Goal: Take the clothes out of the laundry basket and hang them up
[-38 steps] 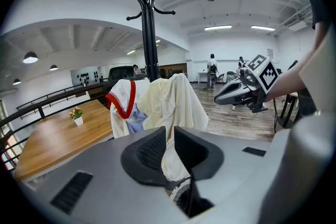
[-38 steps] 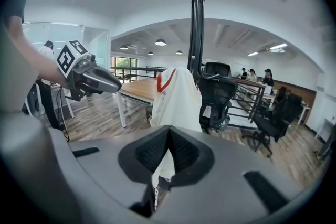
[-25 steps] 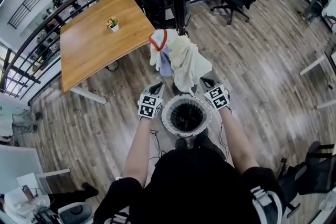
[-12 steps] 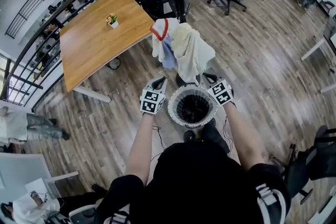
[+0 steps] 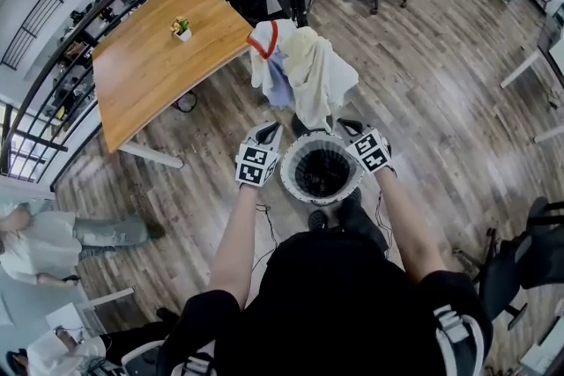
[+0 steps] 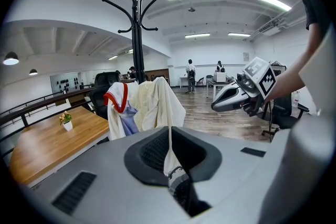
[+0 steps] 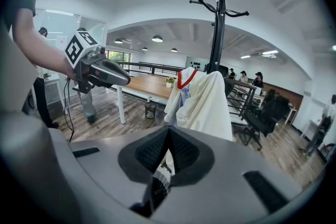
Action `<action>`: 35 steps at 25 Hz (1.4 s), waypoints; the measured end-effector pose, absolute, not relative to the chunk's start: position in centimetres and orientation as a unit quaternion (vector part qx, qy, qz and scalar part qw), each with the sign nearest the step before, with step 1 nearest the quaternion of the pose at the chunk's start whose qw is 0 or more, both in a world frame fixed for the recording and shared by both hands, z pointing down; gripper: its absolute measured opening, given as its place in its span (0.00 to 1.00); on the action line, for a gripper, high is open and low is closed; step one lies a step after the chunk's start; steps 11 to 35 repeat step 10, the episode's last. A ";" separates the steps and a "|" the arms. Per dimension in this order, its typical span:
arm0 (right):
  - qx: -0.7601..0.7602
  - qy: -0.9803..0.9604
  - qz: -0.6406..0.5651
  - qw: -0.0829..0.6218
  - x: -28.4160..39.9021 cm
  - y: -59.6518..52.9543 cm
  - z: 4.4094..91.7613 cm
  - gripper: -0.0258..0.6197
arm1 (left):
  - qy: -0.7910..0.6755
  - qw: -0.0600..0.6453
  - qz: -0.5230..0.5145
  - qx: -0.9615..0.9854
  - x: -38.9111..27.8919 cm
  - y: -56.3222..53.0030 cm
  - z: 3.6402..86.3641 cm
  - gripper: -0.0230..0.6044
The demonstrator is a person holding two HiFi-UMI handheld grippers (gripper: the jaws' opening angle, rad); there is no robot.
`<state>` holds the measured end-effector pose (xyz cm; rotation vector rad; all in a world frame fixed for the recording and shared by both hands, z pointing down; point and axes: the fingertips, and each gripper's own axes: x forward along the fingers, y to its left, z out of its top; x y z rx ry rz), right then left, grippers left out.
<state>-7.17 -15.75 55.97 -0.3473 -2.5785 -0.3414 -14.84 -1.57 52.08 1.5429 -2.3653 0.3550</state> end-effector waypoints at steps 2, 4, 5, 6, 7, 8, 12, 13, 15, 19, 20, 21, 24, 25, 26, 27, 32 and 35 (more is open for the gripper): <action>-0.130 -0.950 -0.128 0.253 -7.3 -15.5 55.9 0.05 | -0.823 0.147 0.122 0.535 -14.8 -1.2 52.1 0.09; -0.136 -0.952 -0.130 0.243 -7.8 -15.3 55.8 0.05 | -0.825 0.147 0.121 0.532 -15.1 -0.8 52.0 0.09; -0.141 -0.952 -0.128 0.239 -8.0 -15.1 55.6 0.05 | -0.826 0.146 0.120 0.531 -15.2 -0.6 51.9 0.09; -0.145 -0.952 -0.125 0.237 -8.2 -14.8 55.4 0.05 | -0.827 0.146 0.119 0.530 -15.4 -0.5 51.7 0.09; -0.150 -0.952 -0.123 0.237 -8.4 -14.5 55.2 0.05 | -0.828 0.146 0.119 0.528 -15.6 -0.4 51.6 0.09; -0.154 -0.951 -0.122 0.238 -8.5 -14.2 55.0 0.05 | -0.829 0.146 0.119 0.527 -15.7 -0.3 51.6 0.09; -0.164 -0.949 -0.121 0.240 -8.8 -13.5 54.9 0.05 | -0.831 0.147 0.120 0.524 -15.9 0.0 51.5 0.09; -0.164 -0.949 -0.121 0.240 -8.8 -13.5 54.9 0.05 | -0.831 0.147 0.120 0.524 -15.9 0.0 51.5 0.09; -0.164 -0.949 -0.121 0.240 -8.8 -13.5 54.9 0.05 | -0.831 0.147 0.120 0.524 -15.9 0.0 51.5 0.09; -0.164 -0.949 -0.121 0.240 -8.8 -13.5 54.9 0.05 | -0.831 0.147 0.120 0.524 -15.9 0.0 51.5 0.09; -0.164 -0.949 -0.121 0.240 -8.8 -13.5 54.9 0.05 | -0.831 0.147 0.120 0.524 -15.9 0.0 51.5 0.09; -0.164 -0.949 -0.121 0.240 -8.8 -13.5 54.9 0.05 | -0.831 0.147 0.120 0.524 -15.9 0.0 51.5 0.09; -0.164 -0.949 -0.121 0.240 -8.8 -13.5 54.9 0.05 | -0.831 0.147 0.120 0.524 -15.9 0.0 51.5 0.09; -0.164 -0.949 -0.121 0.240 -8.8 -13.5 54.9 0.05 | -0.831 0.147 0.120 0.524 -15.9 0.0 51.5 0.09; -0.164 -0.949 -0.121 0.240 -8.8 -13.5 54.9 0.05 | -0.831 0.147 0.120 0.524 -15.9 0.0 51.5 0.09; -0.164 -0.949 -0.121 0.240 -8.8 -13.5 54.9 0.05 | -0.831 0.147 0.120 0.524 -15.9 0.0 51.5 0.09; -0.164 -0.949 -0.121 0.240 -8.8 -13.5 54.9 0.05 | -0.831 0.147 0.120 0.524 -15.9 0.0 51.5 0.09; -0.164 -0.949 -0.121 0.240 -8.8 -13.5 54.9 0.05 | -0.831 0.147 0.120 0.524 -15.9 0.0 51.5 0.09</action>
